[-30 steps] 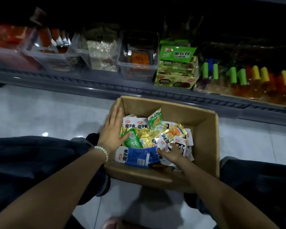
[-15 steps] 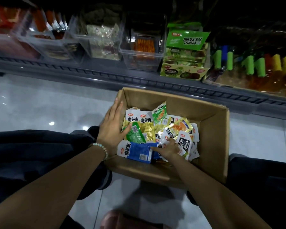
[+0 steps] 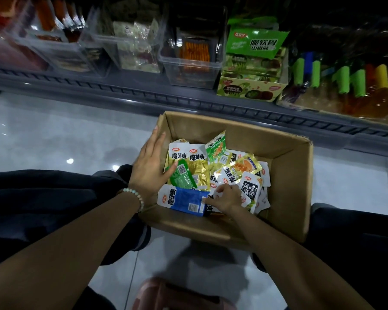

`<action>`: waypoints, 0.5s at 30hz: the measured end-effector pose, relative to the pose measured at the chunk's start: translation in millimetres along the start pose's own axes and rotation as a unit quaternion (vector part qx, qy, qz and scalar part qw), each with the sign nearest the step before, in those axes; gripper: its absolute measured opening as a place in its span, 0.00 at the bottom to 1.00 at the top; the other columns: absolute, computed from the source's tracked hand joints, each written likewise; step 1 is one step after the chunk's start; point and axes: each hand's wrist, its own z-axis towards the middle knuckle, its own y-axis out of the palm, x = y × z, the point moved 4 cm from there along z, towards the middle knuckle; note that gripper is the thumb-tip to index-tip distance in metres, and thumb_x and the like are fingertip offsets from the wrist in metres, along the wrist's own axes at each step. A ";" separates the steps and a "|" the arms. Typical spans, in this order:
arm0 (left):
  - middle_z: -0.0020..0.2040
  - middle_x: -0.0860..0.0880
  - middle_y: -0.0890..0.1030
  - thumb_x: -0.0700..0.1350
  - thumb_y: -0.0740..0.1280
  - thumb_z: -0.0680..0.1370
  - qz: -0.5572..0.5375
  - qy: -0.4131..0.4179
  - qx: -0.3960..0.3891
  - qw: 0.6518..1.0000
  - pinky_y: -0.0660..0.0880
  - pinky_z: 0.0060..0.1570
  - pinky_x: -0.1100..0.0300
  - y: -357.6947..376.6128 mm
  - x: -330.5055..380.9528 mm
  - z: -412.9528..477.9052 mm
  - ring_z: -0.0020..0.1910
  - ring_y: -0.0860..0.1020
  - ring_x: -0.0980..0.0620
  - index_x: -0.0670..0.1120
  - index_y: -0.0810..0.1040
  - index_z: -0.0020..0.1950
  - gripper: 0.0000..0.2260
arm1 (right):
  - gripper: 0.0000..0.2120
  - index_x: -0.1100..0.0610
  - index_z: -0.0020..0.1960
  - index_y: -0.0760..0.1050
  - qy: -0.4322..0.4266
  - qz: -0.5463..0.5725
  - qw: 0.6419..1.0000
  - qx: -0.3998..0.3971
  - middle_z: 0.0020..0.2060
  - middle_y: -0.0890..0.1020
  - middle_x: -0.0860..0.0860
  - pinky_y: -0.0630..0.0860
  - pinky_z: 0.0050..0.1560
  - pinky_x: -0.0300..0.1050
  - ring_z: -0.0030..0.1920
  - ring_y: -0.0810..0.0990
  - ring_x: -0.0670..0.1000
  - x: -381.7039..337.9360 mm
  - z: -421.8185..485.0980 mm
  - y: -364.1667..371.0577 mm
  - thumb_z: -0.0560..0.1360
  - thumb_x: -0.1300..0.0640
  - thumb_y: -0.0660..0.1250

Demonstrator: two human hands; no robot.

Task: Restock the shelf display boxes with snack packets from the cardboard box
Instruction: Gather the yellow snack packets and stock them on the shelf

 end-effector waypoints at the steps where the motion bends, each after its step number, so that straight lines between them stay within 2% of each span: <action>1: 0.79 0.53 0.44 0.57 0.66 0.77 0.002 0.000 0.000 1.000 0.64 0.68 0.52 -0.2 0.3 0.1 0.76 0.55 0.51 0.47 0.52 0.78 0.36 | 0.27 0.52 0.53 0.72 -0.025 -0.039 0.999 0.008 0.60 0.67 0.53 0.69 0.60 0.47 0.62 0.66 0.54 -5.0 -1.1 1.2 0.63 0.40 0.77; 3: 0.79 0.52 0.45 0.57 0.66 0.76 0.006 0.003 0.003 1.000 0.64 0.68 0.52 -0.9 1.0 0.2 0.76 0.55 0.50 0.47 0.52 0.78 0.37 | 0.25 0.52 0.50 0.71 -0.068 -0.100 0.993 0.009 0.57 0.69 0.53 0.67 0.56 0.46 0.60 0.67 0.54 -17.1 -4.5 6.2 0.63 0.38 0.75; 5: 0.79 0.51 0.45 0.57 0.66 0.76 0.007 0.003 0.001 1.000 0.64 0.69 0.51 -0.8 1.1 0.1 0.76 0.55 0.50 0.47 0.52 0.78 0.37 | 0.25 0.52 0.51 0.69 -0.093 -0.110 0.990 -0.006 0.55 0.72 0.52 0.68 0.54 0.47 0.57 0.69 0.53 -25.2 -6.6 14.1 0.65 0.38 0.74; 9: 0.79 0.52 0.45 0.57 0.66 0.76 0.005 -0.003 -0.002 1.000 0.63 0.69 0.51 -0.5 1.5 0.3 0.76 0.55 0.50 0.47 0.51 0.78 0.37 | 0.27 0.50 0.58 0.70 -0.130 -0.155 0.979 0.019 0.58 0.70 0.52 0.67 0.58 0.48 0.60 0.66 0.53 -29.9 -6.3 18.0 0.66 0.38 0.72; 12: 0.79 0.52 0.45 0.57 0.66 0.76 0.005 -0.001 -0.001 1.000 0.65 0.68 0.50 -0.8 0.3 0.4 0.76 0.56 0.50 0.47 0.52 0.78 0.37 | 0.25 0.51 0.59 0.74 -0.141 -0.194 0.971 -0.006 0.58 0.69 0.52 0.64 0.61 0.48 0.62 0.64 0.54 -29.8 -2.9 16.2 0.68 0.38 0.71; 15: 0.79 0.53 0.44 0.57 0.66 0.76 0.007 0.000 -0.001 1.000 0.65 0.68 0.49 -0.1 0.1 0.1 0.76 0.55 0.51 0.48 0.51 0.78 0.37 | 0.17 0.51 0.54 0.79 -0.170 -0.210 0.962 -0.050 0.54 0.77 0.51 0.63 0.60 0.47 0.59 0.71 0.53 -32.0 -3.6 18.2 0.70 0.43 0.72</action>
